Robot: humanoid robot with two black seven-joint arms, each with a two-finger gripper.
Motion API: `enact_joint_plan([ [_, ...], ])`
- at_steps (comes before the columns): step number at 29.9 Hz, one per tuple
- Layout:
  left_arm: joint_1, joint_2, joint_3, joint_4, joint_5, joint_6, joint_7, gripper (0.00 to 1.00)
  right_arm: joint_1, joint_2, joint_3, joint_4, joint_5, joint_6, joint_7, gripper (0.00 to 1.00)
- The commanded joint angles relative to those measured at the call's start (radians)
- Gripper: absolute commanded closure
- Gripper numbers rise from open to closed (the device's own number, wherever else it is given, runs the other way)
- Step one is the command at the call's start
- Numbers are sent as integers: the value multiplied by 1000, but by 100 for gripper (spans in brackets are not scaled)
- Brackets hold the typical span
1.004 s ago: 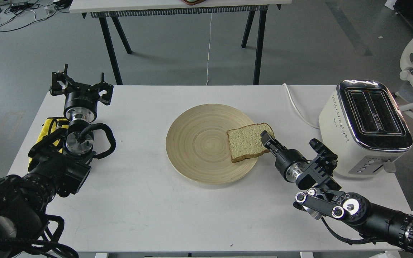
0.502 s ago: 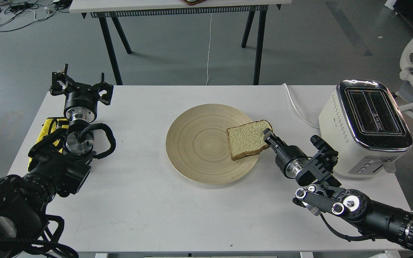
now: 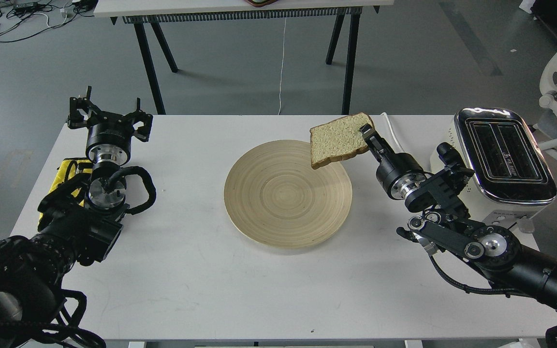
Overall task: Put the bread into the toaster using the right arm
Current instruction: 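Lift the bread slice with the right gripper up above the toaster, then lower the bread slice with the right gripper into the toaster slot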
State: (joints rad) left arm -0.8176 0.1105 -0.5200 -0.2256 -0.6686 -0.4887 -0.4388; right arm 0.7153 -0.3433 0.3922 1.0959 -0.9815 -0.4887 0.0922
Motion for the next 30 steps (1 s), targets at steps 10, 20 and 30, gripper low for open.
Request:
enact_joint_plan([
  [10, 0, 0, 0, 0, 0, 0, 0, 0, 59, -480, 7, 179, 1, 0, 1, 95],
  [20, 0, 0, 0, 0, 0, 0, 0, 0, 13, -833, -50, 337, 4, 0, 1, 96],
  [30, 0, 0, 0, 0, 0, 0, 0, 0, 1, -888, -141, 341, 0, 0, 1, 97],
])
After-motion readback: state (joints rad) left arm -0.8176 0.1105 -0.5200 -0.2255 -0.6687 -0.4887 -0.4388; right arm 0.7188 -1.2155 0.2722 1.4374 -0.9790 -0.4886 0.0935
